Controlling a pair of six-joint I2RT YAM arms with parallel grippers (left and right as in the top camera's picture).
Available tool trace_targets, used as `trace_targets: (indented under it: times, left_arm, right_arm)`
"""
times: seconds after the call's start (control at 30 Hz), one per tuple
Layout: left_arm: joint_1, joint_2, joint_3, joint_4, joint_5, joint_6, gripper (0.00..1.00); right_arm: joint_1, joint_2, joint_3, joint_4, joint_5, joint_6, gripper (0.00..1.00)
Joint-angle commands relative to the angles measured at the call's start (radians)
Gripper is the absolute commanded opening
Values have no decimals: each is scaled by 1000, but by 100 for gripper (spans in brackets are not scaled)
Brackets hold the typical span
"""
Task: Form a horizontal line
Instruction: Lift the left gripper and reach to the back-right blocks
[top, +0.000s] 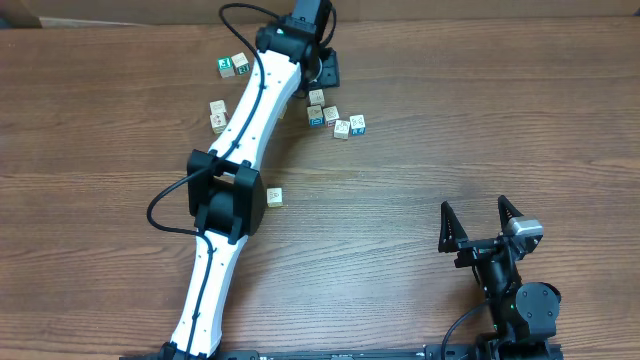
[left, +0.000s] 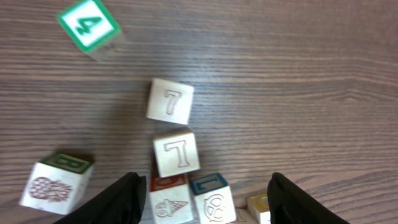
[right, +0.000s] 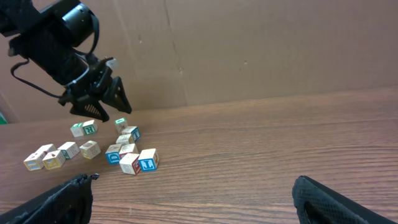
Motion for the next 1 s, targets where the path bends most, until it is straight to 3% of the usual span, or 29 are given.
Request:
trace_targets:
  times: [0.0, 0.2, 0.63, 0.73, 0.97]
  left_arm:
    - [-21, 54, 11, -6, -33, -19, 61]
    - [-28, 72, 11, -32, -131, -82, 62]
    - [-32, 103, 11, -17, -158, -100, 60]
    - [-32, 108, 11, -6, -159, -100, 54]
    - [-35, 147, 11, 6, -174, -93, 56]
  right_arm:
    - [-5, -8, -10, 5, 6, -4, 100]
    - [-5, -8, -10, 5, 6, -4, 100]
    - [-5, -8, -10, 5, 6, -4, 100]
    - [-5, -8, -10, 5, 6, -4, 100]
    - [-5, -8, -10, 5, 6, -4, 100]
